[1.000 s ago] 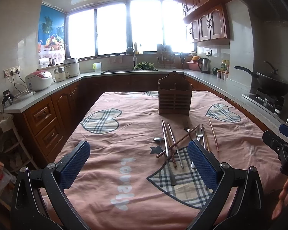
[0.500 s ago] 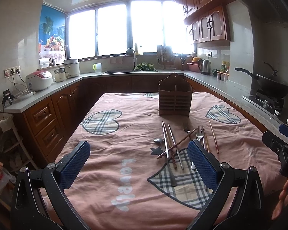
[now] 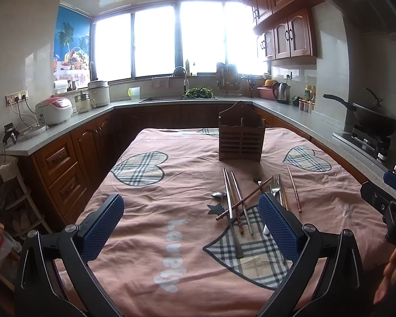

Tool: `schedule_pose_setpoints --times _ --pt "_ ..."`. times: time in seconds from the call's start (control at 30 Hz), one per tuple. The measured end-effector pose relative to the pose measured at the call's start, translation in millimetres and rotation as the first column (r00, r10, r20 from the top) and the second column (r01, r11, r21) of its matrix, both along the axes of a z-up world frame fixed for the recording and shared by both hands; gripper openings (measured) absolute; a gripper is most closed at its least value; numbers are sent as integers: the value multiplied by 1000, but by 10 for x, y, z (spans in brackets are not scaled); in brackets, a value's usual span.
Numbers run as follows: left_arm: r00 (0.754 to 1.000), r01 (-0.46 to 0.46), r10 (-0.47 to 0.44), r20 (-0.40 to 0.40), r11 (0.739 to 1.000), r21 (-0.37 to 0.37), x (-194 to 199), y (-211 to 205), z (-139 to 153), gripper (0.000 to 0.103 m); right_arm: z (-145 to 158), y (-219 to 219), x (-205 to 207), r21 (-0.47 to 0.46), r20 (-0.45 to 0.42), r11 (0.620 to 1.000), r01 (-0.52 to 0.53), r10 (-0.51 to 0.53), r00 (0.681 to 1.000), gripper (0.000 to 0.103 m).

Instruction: Organize utensils

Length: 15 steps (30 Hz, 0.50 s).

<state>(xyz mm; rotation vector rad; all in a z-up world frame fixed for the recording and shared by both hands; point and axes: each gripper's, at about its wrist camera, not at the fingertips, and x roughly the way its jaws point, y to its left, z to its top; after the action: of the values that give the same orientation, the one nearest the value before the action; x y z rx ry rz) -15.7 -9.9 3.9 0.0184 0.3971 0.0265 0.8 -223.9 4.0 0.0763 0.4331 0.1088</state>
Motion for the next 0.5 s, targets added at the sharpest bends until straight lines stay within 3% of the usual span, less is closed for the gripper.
schedule_pose_setpoints --times 0.5 --pt "1000 2 -2 -3 1000 -2 5 11 -1 103 -6 14 -1 -1 -1 1000 -2 2 1000 103"
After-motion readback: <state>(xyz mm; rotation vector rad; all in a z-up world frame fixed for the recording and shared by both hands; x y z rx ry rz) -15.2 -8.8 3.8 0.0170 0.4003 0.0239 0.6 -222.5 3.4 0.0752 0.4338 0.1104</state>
